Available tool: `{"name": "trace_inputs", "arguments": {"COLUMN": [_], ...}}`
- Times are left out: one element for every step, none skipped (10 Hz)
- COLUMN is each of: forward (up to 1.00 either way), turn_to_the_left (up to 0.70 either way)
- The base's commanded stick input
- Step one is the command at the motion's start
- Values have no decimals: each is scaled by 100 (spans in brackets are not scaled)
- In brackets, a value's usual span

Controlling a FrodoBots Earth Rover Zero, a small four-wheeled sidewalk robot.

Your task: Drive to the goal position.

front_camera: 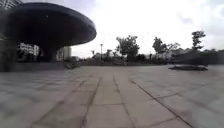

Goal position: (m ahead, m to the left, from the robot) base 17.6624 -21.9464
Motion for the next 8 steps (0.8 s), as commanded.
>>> {"name": "trace_inputs", "arguments": {"forward": [85,85,85,85,85,85,85,85], "turn_to_the_left": [0,0,0,0,0,-13,-29,-34]}}
